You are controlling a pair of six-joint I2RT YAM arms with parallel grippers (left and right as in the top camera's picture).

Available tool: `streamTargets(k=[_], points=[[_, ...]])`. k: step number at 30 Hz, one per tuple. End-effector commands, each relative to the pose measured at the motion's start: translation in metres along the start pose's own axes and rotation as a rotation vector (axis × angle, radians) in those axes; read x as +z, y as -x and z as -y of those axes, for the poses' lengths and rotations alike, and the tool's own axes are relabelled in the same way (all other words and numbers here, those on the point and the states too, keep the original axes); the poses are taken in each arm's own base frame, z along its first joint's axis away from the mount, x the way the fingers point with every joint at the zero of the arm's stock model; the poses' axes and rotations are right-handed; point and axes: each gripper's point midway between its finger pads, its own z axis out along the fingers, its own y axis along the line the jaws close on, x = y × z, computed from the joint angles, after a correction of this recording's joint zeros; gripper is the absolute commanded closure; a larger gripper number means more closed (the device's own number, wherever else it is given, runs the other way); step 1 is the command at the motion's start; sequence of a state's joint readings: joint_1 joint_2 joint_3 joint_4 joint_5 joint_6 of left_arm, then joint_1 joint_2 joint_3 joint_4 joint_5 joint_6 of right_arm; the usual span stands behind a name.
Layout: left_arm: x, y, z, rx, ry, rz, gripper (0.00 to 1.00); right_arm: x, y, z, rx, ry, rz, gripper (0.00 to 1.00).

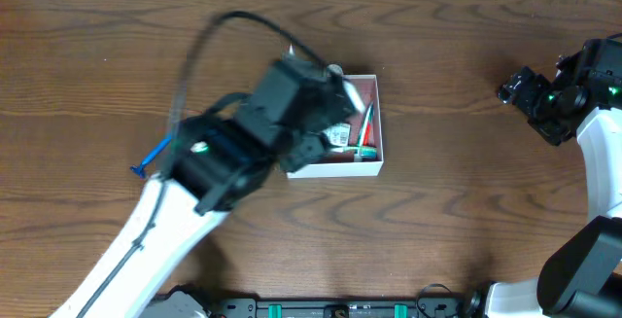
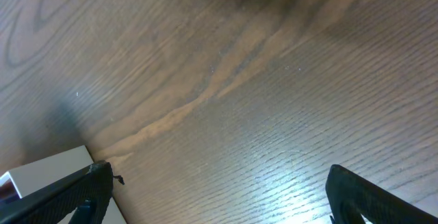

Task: Pack container
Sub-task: 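Lower the toothbrush into the box beside the toothpaste and release, then move the left gripper to the blue razor and grasp it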

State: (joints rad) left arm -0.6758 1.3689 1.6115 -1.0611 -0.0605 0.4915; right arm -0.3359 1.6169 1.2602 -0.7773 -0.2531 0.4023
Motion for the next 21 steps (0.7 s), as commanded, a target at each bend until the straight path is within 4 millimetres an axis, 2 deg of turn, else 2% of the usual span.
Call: streamTargets(k=[1, 5, 9, 11, 14, 21], points=[[0.0, -0.029, -0.036, -0.326, 0.076, -0.065, 0.2, 0.001, 0.0, 0.003, 0.015, -0.006, -0.001, 0.01], [0.002, -0.079, -0.087, -0.646, 0.188, -0.153, 0.16, 0.001, 0.0, 0.003, 0.015, -0.006, -0.001, 0.01], [0.005, -0.138, -0.123, -0.894, 0.268, -0.268, 0.15, 0.001, 0.0, 0.003, 0.015, -0.006, -0.001, 0.01], [0.012, -0.16, -0.128, -1.005, 0.258, -0.312, 0.13, 0.001, 0.0, 0.003, 0.015, -0.006, -0.001, 0.01], [0.027, -0.187, -0.128, -1.158, 0.223, -0.378, 0.02, 0.001, 0.0, 0.003, 0.015, -0.006, -0.001, 0.01], [0.076, -0.243, -0.116, -1.307, 0.135, -0.589, 0.01, 0.001, 0.0, 0.003, 0.015, -0.006, -0.001, 0.01]])
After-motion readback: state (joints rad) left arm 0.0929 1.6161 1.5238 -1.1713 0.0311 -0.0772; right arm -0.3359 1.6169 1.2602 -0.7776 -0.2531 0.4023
